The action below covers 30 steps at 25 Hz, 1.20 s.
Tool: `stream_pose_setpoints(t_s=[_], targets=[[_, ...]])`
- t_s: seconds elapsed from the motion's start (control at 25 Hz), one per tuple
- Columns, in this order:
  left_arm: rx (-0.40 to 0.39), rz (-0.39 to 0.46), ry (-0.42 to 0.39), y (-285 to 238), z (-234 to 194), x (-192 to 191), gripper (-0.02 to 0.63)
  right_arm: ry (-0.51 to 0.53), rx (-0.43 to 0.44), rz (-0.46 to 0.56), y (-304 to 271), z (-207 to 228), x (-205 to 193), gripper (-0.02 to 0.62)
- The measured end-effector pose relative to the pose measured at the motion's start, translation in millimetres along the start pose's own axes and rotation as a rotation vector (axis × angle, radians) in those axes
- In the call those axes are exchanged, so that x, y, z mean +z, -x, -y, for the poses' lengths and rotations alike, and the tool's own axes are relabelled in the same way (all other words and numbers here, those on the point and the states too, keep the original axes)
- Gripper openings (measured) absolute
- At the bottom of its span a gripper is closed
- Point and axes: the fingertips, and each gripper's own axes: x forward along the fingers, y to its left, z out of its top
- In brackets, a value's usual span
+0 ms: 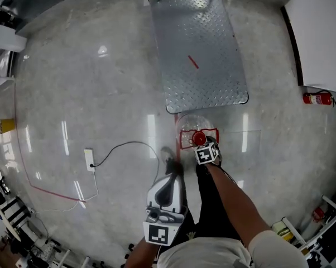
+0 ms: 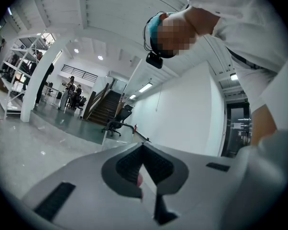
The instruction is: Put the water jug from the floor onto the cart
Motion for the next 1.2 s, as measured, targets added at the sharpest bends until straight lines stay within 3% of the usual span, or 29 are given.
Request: stream_pose_setpoints(t_s=[0.32, 0.8, 1.04, 1.2], targets=[[0.014, -0.014, 0.016, -3, -14, -13, -0.002, -0.059, -0.013, -0.066, -28, 6, -13, 0.296], [0.040, -0.017, 0.020, -9, -24, -19, -0.002, -0.068, -0.005, -0.099, -34, 7, -17, 0.301], [0.039, -0.001, -0.011, -10, -28, -3, -0.002, -0.005, 0.000, -0.112, 7, -8, -21, 0.301], [0.029, 0.043, -0.018, -19, -32, 26, -0.002, 0.020, 0.005, -0.098, 49, -11, -1, 0.301]])
